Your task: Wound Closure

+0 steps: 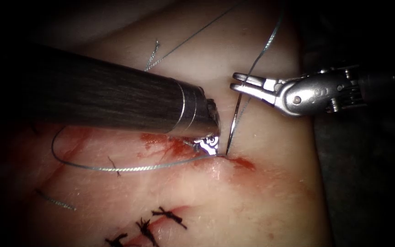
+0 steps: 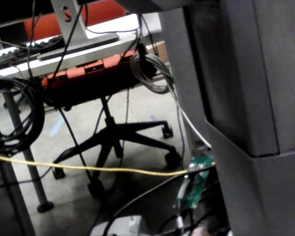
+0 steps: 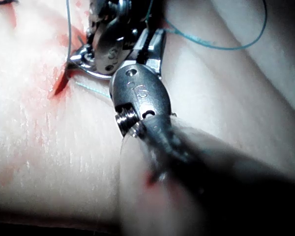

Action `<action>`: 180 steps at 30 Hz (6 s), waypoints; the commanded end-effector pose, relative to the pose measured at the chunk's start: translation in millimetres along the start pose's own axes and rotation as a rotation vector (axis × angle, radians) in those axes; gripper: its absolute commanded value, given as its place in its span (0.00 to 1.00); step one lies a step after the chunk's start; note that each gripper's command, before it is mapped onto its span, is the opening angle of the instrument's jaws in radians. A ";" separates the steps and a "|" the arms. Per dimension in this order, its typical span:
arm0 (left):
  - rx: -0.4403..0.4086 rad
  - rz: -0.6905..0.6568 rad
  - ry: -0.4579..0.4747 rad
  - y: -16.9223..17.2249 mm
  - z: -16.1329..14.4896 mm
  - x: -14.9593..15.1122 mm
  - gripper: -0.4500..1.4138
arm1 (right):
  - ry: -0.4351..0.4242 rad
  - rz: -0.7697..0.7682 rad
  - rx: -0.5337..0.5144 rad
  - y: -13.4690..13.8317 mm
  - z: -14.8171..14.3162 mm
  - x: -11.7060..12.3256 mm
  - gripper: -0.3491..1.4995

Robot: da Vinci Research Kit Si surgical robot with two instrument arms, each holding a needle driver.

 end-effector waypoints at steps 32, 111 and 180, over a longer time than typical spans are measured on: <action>0.000 0.000 -0.001 -0.5 0.2 0.4 0.00 | -0.008 0.002 0.026 -1.1 0.9 -0.5 0.00; -0.012 0.001 -0.021 -0.1 0.8 0.0 0.00 | -0.040 0.278 -0.154 -1.3 1.0 0.8 0.00; 0.463 1.379 0.150 12.5 1.8 -8.7 0.51 | -0.011 1.689 -0.274 -9.0 -0.1 -2.3 0.00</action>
